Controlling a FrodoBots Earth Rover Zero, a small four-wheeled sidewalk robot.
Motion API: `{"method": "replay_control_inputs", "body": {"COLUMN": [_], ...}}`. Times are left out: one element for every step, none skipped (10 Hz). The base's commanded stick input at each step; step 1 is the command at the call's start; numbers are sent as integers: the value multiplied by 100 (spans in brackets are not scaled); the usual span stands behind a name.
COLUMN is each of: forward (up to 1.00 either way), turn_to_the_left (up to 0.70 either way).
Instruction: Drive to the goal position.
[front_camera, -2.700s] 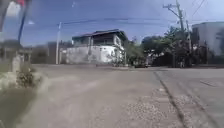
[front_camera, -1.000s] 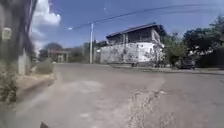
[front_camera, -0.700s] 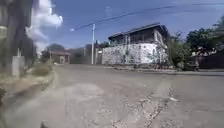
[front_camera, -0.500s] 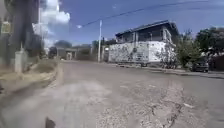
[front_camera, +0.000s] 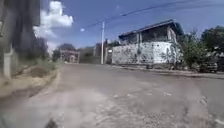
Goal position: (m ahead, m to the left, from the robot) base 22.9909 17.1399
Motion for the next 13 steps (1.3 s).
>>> {"method": "replay_control_inputs", "body": {"forward": [100, 100, 100, 100, 100, 100, 100, 100, 100, 100, 100, 100, 100], "turn_to_the_left": [31, 36, 25, 1, 1, 1, 1, 1, 1, 1, 1, 12, 30]}}
